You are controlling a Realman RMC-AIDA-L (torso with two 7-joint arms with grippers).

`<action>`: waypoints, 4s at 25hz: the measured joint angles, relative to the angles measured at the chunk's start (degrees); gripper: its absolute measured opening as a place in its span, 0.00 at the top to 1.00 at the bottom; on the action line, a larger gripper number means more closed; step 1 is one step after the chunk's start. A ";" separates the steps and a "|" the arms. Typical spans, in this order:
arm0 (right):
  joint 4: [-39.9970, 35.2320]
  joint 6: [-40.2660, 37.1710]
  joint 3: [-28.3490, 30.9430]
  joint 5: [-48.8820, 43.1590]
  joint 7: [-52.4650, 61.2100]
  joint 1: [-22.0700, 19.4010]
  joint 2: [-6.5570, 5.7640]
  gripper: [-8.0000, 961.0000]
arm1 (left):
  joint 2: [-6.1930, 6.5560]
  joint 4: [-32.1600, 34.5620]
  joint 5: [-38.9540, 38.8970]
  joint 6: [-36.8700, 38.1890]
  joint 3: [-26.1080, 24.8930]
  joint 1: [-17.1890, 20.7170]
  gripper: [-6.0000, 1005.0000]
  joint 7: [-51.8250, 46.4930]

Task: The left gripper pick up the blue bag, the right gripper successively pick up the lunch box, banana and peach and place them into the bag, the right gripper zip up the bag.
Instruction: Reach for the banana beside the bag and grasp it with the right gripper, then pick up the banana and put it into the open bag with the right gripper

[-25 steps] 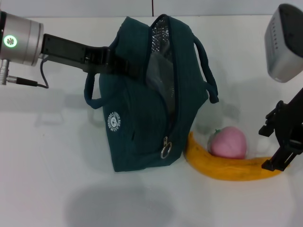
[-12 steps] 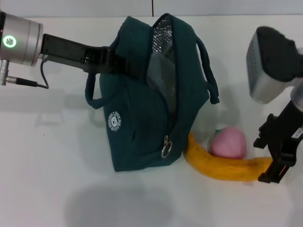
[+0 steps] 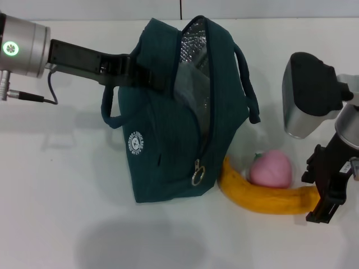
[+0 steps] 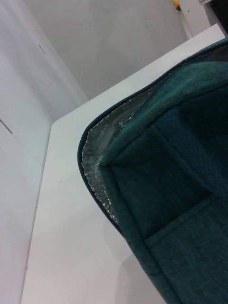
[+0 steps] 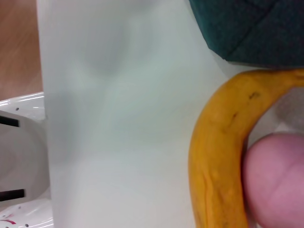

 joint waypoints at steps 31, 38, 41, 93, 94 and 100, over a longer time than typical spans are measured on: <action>1.48 4.10 -6.29 -1.89 2.27 1.47 0.08 0.21 | 0.26 0.00 -0.10 -0.02 -0.02 -0.10 0.96 0.50; 1.97 3.78 -6.29 -1.59 2.28 1.95 0.17 0.30 | 0.24 0.00 -0.08 -0.02 -0.03 -0.21 0.96 0.52; 1.93 3.53 -6.29 -1.02 2.25 1.98 0.18 0.36 | 0.24 0.00 -0.08 -0.02 -0.03 -0.29 0.96 0.53; -17.91 -17.46 26.52 1.74 -7.50 -4.70 -1.12 0.53 | 0.46 0.03 -1.59 -0.29 -0.20 0.78 0.96 0.51; -17.54 -17.15 26.58 1.55 -7.47 -4.70 -1.20 0.53 | 0.45 0.03 -1.59 -0.29 -0.20 0.78 0.96 0.50; -14.37 -14.15 30.78 -1.56 -6.95 -5.05 -1.56 0.53 | 0.28 0.00 -1.63 -0.29 -0.21 0.76 0.96 0.39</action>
